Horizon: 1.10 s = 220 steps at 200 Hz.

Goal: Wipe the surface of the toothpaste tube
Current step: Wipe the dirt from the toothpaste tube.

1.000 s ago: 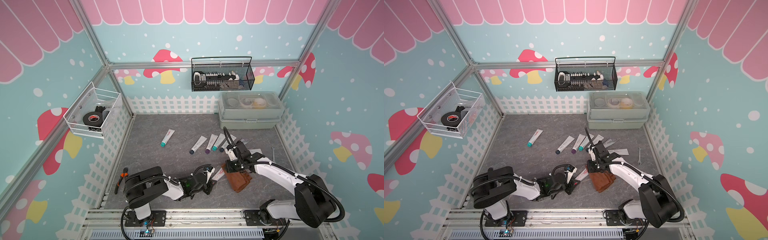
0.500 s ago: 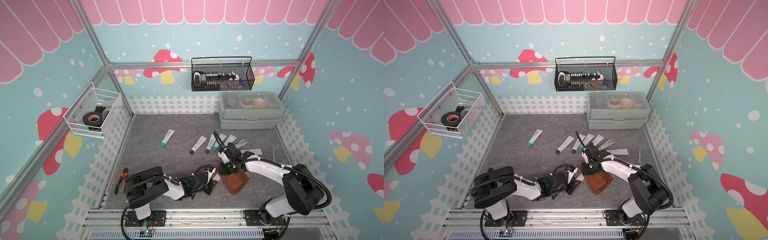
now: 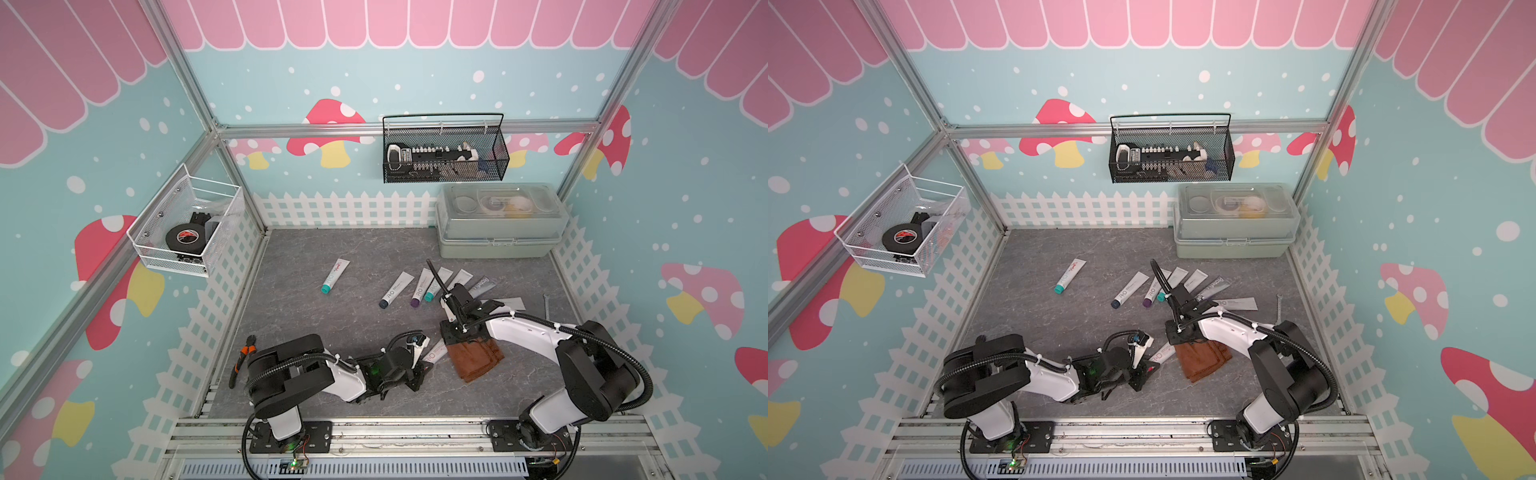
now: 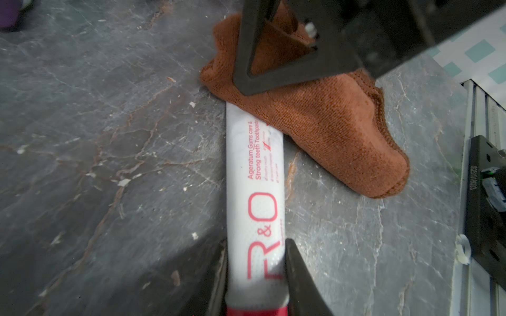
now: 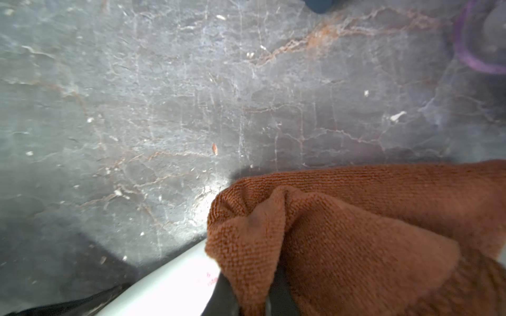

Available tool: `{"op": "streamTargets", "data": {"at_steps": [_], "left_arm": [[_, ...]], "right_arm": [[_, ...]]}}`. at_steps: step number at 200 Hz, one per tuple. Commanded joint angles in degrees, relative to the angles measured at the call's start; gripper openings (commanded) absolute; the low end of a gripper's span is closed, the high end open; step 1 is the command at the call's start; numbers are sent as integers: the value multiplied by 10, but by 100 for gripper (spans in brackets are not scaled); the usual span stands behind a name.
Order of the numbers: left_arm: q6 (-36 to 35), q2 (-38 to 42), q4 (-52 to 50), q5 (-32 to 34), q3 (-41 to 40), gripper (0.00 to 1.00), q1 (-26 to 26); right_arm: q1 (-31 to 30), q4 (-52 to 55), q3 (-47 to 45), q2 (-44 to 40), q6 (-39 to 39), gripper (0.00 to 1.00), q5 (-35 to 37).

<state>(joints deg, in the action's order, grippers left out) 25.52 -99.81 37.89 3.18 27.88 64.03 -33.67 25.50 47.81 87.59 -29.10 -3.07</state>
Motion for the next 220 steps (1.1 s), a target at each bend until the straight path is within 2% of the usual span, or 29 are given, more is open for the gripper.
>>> {"op": "streamTargets", "data": {"at_steps": [1, 25, 46, 64, 113, 149, 172, 220], "left_arm": [[16, -40, -86, -6, -17, 26, 6], [11, -53, -92, -7, -4, 26, 5], [10, -57, -94, -5, 0, 26, 5], [10, -55, -97, -2, 0, 26, 4], [14, -48, -94, 4, -11, 26, 5], [14, -48, -94, 5, -12, 26, 5], [14, -50, -94, 6, -11, 26, 5], [9, -66, -100, 4, 4, 26, 5]], "right_arm": [[-11, 44, -28, -28, 7, 7, -119], [-29, 56, -26, -57, 6, 8, -173], [-39, 73, -25, -53, 9, 8, -168], [-39, 102, -20, -34, 18, 8, -108], [-39, 171, 9, 14, 3, 7, 112], [-34, 177, 27, 48, 2, 7, 166], [-30, 160, 28, 61, 8, 7, 140], [-36, 99, 4, -19, 17, 8, -84]]}}
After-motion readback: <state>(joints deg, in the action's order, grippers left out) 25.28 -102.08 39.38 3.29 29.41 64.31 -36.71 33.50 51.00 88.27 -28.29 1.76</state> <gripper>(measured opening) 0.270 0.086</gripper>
